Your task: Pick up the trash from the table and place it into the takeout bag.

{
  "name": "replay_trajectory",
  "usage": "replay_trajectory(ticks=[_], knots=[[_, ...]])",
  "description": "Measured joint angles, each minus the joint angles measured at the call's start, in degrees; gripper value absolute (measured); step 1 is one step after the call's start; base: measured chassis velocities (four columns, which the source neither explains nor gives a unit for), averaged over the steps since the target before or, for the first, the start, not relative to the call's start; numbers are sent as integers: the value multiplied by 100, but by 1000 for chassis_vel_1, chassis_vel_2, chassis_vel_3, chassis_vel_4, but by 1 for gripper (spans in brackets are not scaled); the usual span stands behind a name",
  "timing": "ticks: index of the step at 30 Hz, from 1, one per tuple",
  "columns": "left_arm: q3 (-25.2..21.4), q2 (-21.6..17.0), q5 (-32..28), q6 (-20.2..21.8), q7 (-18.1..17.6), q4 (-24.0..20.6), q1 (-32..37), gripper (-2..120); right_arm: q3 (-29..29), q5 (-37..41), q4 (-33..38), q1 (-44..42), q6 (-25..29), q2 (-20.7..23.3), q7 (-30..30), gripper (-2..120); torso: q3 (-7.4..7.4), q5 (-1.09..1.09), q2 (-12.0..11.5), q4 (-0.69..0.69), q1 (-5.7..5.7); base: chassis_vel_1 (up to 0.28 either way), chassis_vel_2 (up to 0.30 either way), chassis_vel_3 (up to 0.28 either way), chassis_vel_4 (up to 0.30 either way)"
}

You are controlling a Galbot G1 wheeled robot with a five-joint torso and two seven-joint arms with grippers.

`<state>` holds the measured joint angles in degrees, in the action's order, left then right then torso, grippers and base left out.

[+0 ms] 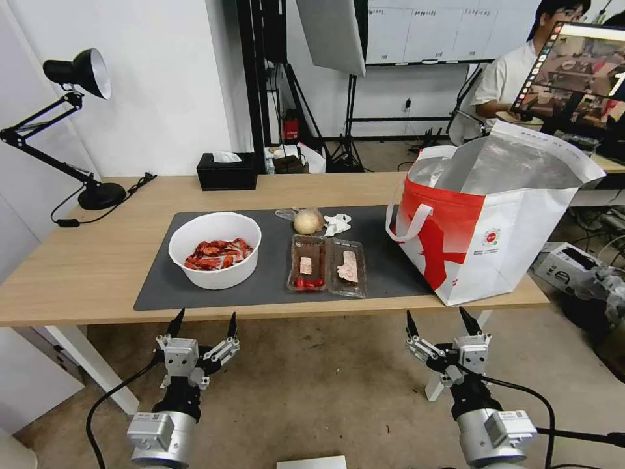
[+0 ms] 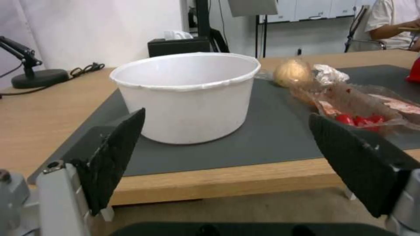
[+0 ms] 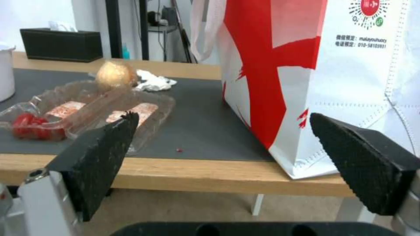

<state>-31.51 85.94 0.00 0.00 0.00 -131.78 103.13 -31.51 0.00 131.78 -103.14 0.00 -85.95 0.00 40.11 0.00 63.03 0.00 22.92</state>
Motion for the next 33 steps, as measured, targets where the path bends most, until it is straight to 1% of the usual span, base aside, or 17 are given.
replay_trajectory(ticks=[22,26,27,28,30,31,32,33], knots=[[0,-1,-5,1,-1,0,-2,100,0,0,0,1,-2,0,-1,100,0,0,0,0,0,0,0,0,0],[16,-41,-125,112,-62,10,-44,100,-10,7,-3,13,-53,18,-19,100,0,0,0,0,0,0,0,0,0],[41,-108,-314,302,-166,30,-114,100,-44,55,-20,76,-276,87,-112,100,0,1,0,1,-1,0,0,0,0],[41,-108,-314,302,-166,30,-114,100,-44,55,-20,76,-276,87,-112,100,0,1,0,1,-1,0,0,0,0],[79,-199,-563,561,-295,61,-211,100,-93,118,-46,152,-563,172,-226,100,0,0,0,0,0,0,0,0,0],[120,-301,-838,851,-446,97,-317,100,-139,183,-71,234,-858,262,-343,100,0,0,0,0,0,0,0,0,0],[120,-301,-838,851,-446,97,-317,100,-139,183,-71,234,-858,262,-343,100,0,0,0,0,0,0,0,0,0],[153,-377,-1052,1072,-560,121,-395,100,-179,235,-91,303,-1097,331,-438,100,0,0,0,0,0,0,0,0,0]])
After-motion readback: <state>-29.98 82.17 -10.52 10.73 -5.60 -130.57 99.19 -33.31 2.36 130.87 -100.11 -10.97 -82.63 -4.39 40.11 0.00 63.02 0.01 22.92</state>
